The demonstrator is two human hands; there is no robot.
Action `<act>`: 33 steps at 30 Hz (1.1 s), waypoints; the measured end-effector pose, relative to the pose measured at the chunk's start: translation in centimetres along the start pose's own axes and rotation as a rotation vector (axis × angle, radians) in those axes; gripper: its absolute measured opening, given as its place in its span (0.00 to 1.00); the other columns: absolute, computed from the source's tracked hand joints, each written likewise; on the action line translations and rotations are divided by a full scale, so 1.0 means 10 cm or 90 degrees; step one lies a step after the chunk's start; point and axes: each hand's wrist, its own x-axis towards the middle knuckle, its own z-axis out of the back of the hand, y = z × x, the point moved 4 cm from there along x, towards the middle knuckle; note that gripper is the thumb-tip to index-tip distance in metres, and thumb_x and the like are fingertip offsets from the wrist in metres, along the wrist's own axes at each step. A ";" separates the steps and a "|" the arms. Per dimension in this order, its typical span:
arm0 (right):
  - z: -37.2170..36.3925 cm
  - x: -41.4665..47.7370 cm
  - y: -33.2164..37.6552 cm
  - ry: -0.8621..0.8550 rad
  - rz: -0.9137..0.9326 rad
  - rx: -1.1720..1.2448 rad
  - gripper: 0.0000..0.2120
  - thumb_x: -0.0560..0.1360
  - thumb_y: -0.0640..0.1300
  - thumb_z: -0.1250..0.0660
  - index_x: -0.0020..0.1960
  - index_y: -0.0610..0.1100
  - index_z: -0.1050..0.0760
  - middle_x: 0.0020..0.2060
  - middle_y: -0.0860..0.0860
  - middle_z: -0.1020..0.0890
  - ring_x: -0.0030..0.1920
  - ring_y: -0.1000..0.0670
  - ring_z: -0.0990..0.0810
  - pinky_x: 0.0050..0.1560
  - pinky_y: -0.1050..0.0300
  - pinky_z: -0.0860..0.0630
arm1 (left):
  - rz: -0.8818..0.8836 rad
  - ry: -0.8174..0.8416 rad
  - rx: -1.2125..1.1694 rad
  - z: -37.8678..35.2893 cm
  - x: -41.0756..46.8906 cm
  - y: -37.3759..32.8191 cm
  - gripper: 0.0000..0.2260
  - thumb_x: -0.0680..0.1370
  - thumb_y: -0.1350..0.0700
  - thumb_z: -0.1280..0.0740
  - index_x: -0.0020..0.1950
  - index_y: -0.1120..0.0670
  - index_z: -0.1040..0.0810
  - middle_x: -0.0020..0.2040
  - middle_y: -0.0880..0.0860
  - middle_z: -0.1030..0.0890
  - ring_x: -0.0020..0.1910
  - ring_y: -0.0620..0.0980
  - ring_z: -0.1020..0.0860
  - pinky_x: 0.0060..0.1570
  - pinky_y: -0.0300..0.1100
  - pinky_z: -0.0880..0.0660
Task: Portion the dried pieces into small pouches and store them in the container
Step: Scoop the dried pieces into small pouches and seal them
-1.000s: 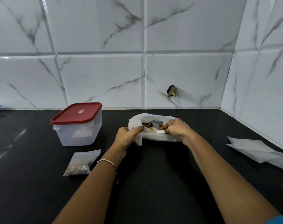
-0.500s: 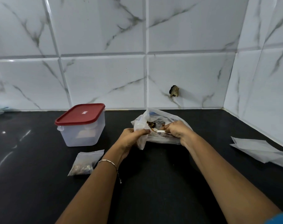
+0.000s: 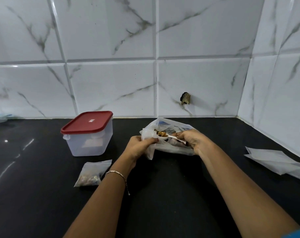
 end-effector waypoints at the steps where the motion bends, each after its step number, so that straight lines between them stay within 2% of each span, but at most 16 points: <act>1: 0.01 -0.04 0.03 0.001 0.008 0.009 0.09 0.76 0.33 0.37 0.44 0.40 0.18 0.38 0.47 0.18 0.34 0.53 0.24 0.29 0.64 0.29 | -0.010 -0.003 0.023 0.00 0.01 0.00 0.07 0.74 0.55 0.27 0.45 0.51 0.25 0.45 0.50 0.21 0.45 0.45 0.22 0.42 0.38 0.24; 3: 0.03 -0.06 0.08 -0.003 0.037 0.020 0.09 0.75 0.31 0.37 0.45 0.37 0.18 0.34 0.47 0.19 0.32 0.54 0.25 0.30 0.64 0.31 | -0.024 -0.014 0.066 0.00 0.02 0.00 0.09 0.72 0.54 0.25 0.46 0.50 0.24 0.49 0.51 0.19 0.48 0.47 0.21 0.46 0.40 0.23; 5: 0.04 -0.14 0.15 0.008 0.060 0.024 0.10 0.73 0.30 0.37 0.48 0.35 0.18 0.36 0.46 0.17 0.29 0.56 0.24 0.28 0.66 0.31 | -0.034 -0.024 0.102 0.00 0.04 0.01 0.10 0.70 0.53 0.24 0.46 0.49 0.23 0.52 0.52 0.18 0.51 0.49 0.20 0.53 0.44 0.22; 7: 0.07 -0.20 0.19 0.017 0.075 0.019 0.10 0.74 0.31 0.37 0.47 0.36 0.17 0.37 0.46 0.16 0.27 0.57 0.24 0.26 0.68 0.32 | -0.054 -0.033 0.116 0.00 0.04 0.01 0.10 0.70 0.54 0.24 0.45 0.48 0.23 0.51 0.52 0.18 0.51 0.49 0.20 0.52 0.44 0.22; 9: 0.09 -0.27 0.24 0.025 0.089 0.016 0.10 0.74 0.33 0.37 0.45 0.39 0.16 0.37 0.46 0.16 0.30 0.56 0.26 0.28 0.67 0.32 | -0.071 -0.046 0.135 0.00 0.05 0.01 0.12 0.68 0.51 0.23 0.46 0.50 0.22 0.51 0.53 0.19 0.50 0.50 0.20 0.51 0.45 0.22; 10: 0.10 -0.31 0.27 0.028 0.096 0.008 0.11 0.74 0.34 0.37 0.45 0.41 0.15 0.37 0.47 0.16 0.32 0.55 0.28 0.29 0.66 0.33 | -0.083 -0.054 0.156 0.00 0.04 0.00 0.18 0.65 0.48 0.22 0.50 0.52 0.21 0.53 0.54 0.19 0.51 0.50 0.20 0.53 0.47 0.21; 12: 0.09 -0.38 0.34 0.033 0.123 -0.040 0.12 0.73 0.35 0.37 0.47 0.43 0.15 0.39 0.49 0.16 0.34 0.55 0.31 0.31 0.63 0.34 | -0.109 -0.069 0.189 0.00 0.06 -0.01 0.35 0.56 0.39 0.24 0.58 0.56 0.21 0.57 0.54 0.21 0.54 0.51 0.21 0.56 0.49 0.22; 14: 0.01 -0.42 0.40 0.043 0.169 -0.065 0.14 0.73 0.33 0.38 0.46 0.43 0.15 0.39 0.49 0.16 0.35 0.54 0.28 0.35 0.62 0.34 | -0.120 -0.074 0.187 0.01 0.10 0.03 0.41 0.53 0.35 0.25 0.60 0.55 0.21 0.60 0.54 0.23 0.56 0.51 0.21 0.57 0.50 0.22; 16: -0.09 -0.43 0.42 0.061 0.221 -0.082 0.15 0.73 0.30 0.39 0.42 0.44 0.16 0.38 0.47 0.15 0.37 0.51 0.23 0.36 0.62 0.29 | -0.125 -0.076 0.171 0.00 0.09 0.01 0.37 0.53 0.36 0.25 0.57 0.53 0.20 0.60 0.53 0.24 0.56 0.51 0.22 0.57 0.50 0.22; 18: -0.18 -0.46 0.45 0.036 0.303 -0.204 0.15 0.73 0.33 0.38 0.44 0.49 0.17 0.40 0.49 0.15 0.40 0.49 0.20 0.41 0.56 0.25 | -0.133 -0.086 0.169 0.01 0.06 -0.04 0.30 0.58 0.41 0.23 0.56 0.53 0.20 0.57 0.51 0.24 0.54 0.49 0.23 0.55 0.46 0.22; 21: -0.29 -0.63 0.56 -0.065 0.529 -0.480 0.14 0.76 0.38 0.37 0.54 0.54 0.18 0.48 0.56 0.16 0.48 0.55 0.22 0.53 0.55 0.27 | -0.139 -0.113 0.131 0.04 0.13 -0.03 0.17 0.68 0.52 0.23 0.54 0.54 0.22 0.52 0.49 0.24 0.49 0.45 0.23 0.45 0.34 0.26; 23: -0.36 -0.78 0.62 -0.141 0.711 -0.631 0.15 0.76 0.37 0.35 0.58 0.51 0.20 0.51 0.54 0.17 0.52 0.51 0.24 0.55 0.54 0.28 | -0.144 -0.122 0.098 0.06 0.15 -0.02 0.15 0.68 0.52 0.22 0.51 0.51 0.22 0.53 0.53 0.20 0.51 0.49 0.21 0.46 0.37 0.24; 25: -0.39 -0.85 0.61 -0.186 0.823 -0.719 0.17 0.72 0.35 0.31 0.58 0.48 0.20 0.49 0.51 0.17 0.51 0.48 0.23 0.51 0.53 0.26 | -0.144 -0.127 0.083 0.06 0.16 -0.02 0.18 0.66 0.49 0.22 0.51 0.50 0.21 0.55 0.55 0.20 0.53 0.50 0.20 0.50 0.41 0.23; 29: -0.30 -0.89 0.60 -0.233 0.880 -0.692 0.15 0.66 0.34 0.26 0.52 0.45 0.20 0.42 0.50 0.16 0.45 0.47 0.21 0.43 0.52 0.24 | -0.148 -0.148 0.086 0.05 0.18 -0.01 0.42 0.53 0.35 0.24 0.63 0.53 0.23 0.63 0.54 0.25 0.60 0.51 0.23 0.60 0.51 0.23; 30: -0.28 -0.91 0.60 -0.241 0.884 -0.677 0.15 0.66 0.35 0.25 0.51 0.45 0.21 0.41 0.50 0.17 0.44 0.47 0.21 0.42 0.52 0.24 | -0.144 -0.152 0.086 0.06 0.19 -0.01 0.43 0.54 0.35 0.23 0.65 0.54 0.24 0.64 0.53 0.27 0.60 0.51 0.24 0.61 0.51 0.24; 33: -0.28 -0.91 0.59 -0.235 0.879 -0.658 0.13 0.68 0.37 0.27 0.52 0.45 0.22 0.41 0.51 0.17 0.45 0.47 0.21 0.44 0.52 0.24 | -0.149 -0.157 0.081 0.07 0.17 -0.03 0.32 0.63 0.44 0.21 0.63 0.55 0.23 0.64 0.52 0.30 0.61 0.51 0.26 0.62 0.50 0.25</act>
